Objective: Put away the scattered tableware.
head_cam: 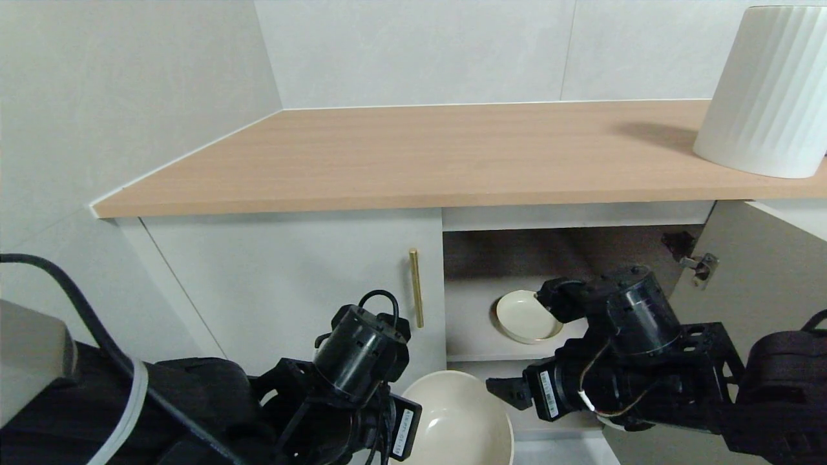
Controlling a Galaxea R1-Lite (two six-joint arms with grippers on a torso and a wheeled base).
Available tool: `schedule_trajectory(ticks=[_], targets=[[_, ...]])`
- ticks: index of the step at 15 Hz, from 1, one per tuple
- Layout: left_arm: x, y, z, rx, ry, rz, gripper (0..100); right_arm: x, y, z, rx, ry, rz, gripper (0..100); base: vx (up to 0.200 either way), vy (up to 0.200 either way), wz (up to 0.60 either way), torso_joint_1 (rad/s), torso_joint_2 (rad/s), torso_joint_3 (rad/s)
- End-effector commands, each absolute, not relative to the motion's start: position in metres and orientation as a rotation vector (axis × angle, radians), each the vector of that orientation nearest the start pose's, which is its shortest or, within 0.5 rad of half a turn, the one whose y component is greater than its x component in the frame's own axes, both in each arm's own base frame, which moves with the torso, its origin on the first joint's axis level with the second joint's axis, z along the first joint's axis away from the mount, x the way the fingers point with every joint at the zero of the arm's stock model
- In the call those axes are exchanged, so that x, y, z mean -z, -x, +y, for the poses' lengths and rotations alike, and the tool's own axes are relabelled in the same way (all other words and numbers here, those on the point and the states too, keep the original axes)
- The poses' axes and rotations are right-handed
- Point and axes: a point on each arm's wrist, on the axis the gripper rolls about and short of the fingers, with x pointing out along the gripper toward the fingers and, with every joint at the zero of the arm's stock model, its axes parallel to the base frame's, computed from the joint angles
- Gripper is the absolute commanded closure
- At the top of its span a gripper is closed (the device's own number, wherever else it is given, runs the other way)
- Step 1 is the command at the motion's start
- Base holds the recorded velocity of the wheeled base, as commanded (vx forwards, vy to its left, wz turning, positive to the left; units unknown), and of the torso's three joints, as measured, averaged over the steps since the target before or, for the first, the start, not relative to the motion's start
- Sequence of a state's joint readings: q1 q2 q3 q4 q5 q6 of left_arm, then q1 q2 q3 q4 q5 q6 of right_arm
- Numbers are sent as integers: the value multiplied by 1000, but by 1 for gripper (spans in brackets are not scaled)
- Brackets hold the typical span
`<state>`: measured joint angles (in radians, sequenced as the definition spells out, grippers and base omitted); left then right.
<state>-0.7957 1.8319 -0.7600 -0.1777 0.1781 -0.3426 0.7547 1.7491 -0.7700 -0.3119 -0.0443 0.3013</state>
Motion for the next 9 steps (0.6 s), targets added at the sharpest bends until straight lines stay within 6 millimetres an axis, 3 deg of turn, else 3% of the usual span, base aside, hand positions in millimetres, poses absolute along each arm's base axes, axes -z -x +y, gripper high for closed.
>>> schedule_trajectory(ticks=[1,5,8,9], targets=[[-92,-205,-207,432,-115,884,100,-116,-213,209,-589,14,757,0,0,0,0,0,0,0],[-93,-206,-208,413,-107,873,100,-95,-212,223,-558,76,798,0,0,0,0,0,0,0],[-94,-206,-208,414,-105,871,100,-93,-213,224,-546,83,797,0,0,0,0,0,0,0],[-94,-206,-208,411,-105,870,100,-93,-212,224,-546,83,797,100,0,0,0,0,0,0]])
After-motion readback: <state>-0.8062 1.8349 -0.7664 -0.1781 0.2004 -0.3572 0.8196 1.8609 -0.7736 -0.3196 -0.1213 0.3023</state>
